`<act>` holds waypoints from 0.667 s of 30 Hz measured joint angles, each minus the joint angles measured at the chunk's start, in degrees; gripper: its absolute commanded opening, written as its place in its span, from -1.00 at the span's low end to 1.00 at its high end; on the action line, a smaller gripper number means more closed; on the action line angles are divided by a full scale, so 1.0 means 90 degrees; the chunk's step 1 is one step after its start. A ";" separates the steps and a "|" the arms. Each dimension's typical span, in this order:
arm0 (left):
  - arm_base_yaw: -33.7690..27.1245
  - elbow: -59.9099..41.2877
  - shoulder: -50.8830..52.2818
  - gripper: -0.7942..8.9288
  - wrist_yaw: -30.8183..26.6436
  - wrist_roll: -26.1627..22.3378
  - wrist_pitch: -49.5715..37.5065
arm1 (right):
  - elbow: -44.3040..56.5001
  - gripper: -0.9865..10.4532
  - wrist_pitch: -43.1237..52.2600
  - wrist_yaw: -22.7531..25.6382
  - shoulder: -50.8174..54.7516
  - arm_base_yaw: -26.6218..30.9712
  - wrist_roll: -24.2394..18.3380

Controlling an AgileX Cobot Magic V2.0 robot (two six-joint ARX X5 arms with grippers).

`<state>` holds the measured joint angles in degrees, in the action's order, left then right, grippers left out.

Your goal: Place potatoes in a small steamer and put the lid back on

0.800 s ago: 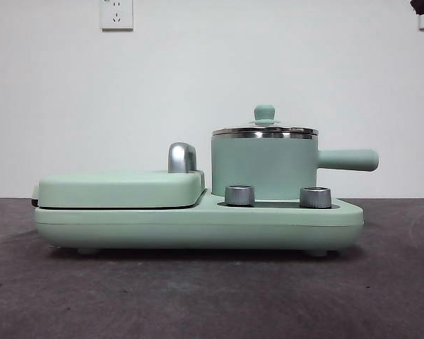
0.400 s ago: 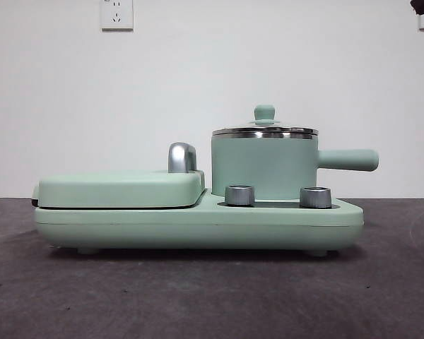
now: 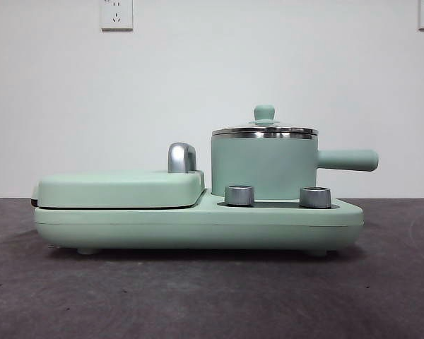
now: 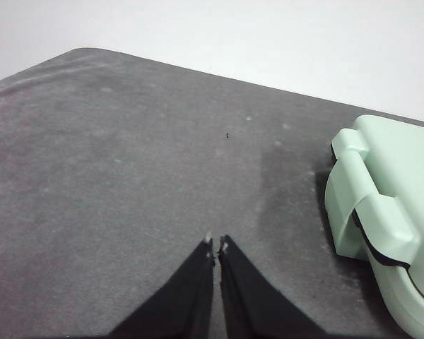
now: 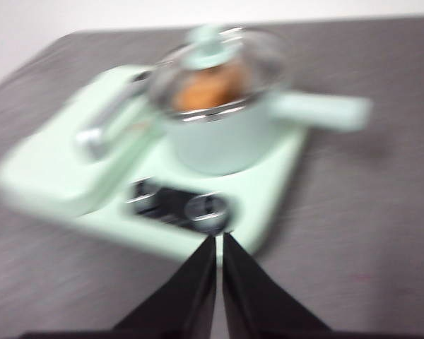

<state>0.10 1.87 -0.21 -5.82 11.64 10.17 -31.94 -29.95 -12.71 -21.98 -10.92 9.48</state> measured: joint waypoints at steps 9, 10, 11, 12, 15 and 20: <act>0.0000 0.0000 0.0000 -0.80 0.0000 -0.0002 0.0000 | 0.2220 -0.81 0.0928 0.1394 0.1445 0.1192 -0.0342; 0.0000 0.0000 0.0000 -0.80 0.0000 0.0000 0.0000 | 0.2378 -0.81 0.0928 0.1455 0.1552 0.1231 -0.0347; 0.0000 0.0000 0.0000 -0.80 0.0000 0.0000 0.0000 | 0.2548 -0.81 0.0928 0.1520 0.1664 0.1268 -0.0357; 0.0002 0.0000 0.0000 -0.80 0.0000 0.0000 0.0000 | 0.2693 -0.81 0.0928 0.1588 0.1768 0.1268 -0.0362; 0.0000 0.0000 0.0000 -0.80 0.0000 0.0000 0.0000 | 0.3002 -0.81 0.0930 0.1603 0.2040 0.1268 -0.0367; 0.0000 0.0000 0.0000 -0.80 0.0000 0.0000 0.0000 | 0.3109 -0.81 0.1192 0.1610 0.2290 0.1268 -0.0442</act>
<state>0.10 1.87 -0.21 -5.82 11.64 10.17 -3.97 -19.22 1.78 -1.37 0.49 5.50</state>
